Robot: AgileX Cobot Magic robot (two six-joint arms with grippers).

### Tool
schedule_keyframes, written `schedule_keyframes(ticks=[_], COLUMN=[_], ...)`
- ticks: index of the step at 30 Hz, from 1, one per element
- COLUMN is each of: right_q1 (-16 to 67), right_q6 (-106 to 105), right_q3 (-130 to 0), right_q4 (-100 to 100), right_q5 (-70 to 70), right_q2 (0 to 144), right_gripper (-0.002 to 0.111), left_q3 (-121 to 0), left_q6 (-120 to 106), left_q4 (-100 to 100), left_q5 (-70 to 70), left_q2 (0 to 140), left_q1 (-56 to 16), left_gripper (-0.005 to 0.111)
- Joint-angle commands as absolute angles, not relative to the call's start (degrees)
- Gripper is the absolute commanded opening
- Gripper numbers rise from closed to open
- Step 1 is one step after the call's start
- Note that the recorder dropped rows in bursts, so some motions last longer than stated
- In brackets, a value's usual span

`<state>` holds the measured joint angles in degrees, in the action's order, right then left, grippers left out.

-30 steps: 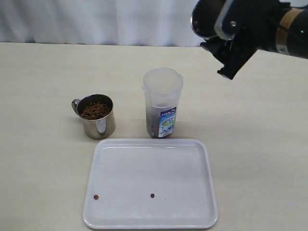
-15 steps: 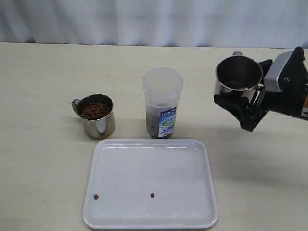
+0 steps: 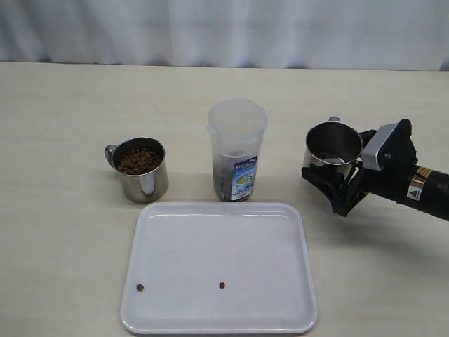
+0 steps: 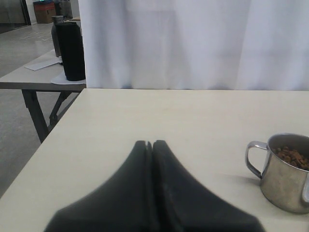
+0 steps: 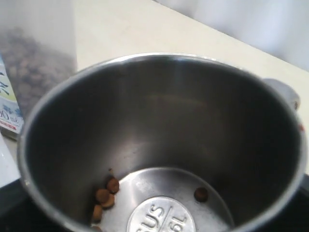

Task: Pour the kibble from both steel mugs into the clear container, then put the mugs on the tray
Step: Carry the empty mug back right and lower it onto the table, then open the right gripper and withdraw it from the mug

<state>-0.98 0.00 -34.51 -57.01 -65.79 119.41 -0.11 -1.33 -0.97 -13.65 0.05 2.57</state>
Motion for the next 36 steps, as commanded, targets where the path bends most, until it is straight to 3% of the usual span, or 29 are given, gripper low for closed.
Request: schedule_keyframes(ticks=[1,8,10,12,21,22,27,33,35,36], right_q1=[-1.2,-1.2,-1.2,-1.2,-1.3,-1.3,-1.5,-6.8,-7.2,-7.2], right_q6=[-0.6,0.0,0.0,0.0,2.1,3.1,3.9,8.5,14.2,21.3], right_q3=[-35.9,-37.8,-37.9,-37.9,-37.8,-37.5,-33.7,-23.0,-20.0,-16.7], right_q4=[-58.0,-60.6,-60.7,-60.9,-61.3,-61.1,-60.8,-50.9,-46.7,-42.2], right_q5=[-67.6,-67.8,-67.8,-68.1,-68.0,-67.7,-66.7,-62.6,-62.6,-61.9], right_q2=[122.0,125.9,126.1,126.1,125.8,125.3,118.9,101.7,97.1,91.5], right_gripper=[0.005,0.005,0.011,0.019,0.079,0.081,0.082,0.081,0.077,0.064], left_q3=[0.0,0.0,0.0,0.0,0.0,0.0,0.0,0.0,0.0,0.0], left_q6=[-1.2,-1.2,-1.2,-1.2,-1.2,-1.2,-1.2,-1.2,-1.2,-1.2], left_q4=[-0.8,-0.8,-0.8,-0.8,-0.8,-0.8,-0.8,-0.8,-0.8,-0.8], left_q5=[-13.0,-13.0,-13.0,-13.0,-13.4,-13.3,-13.3,-13.3,-13.3,-13.3], left_q2=[0.0,0.0,0.0,0.0,0.0,0.0,0.0,0.0,0.0,0.0], left_q1=[2.3,2.3,2.3,2.3,2.3,2.3,2.3,2.3,2.3,2.3], left_gripper=[0.0,0.0,0.0,0.0,0.0,0.0,0.0,0.0,0.0,0.0])
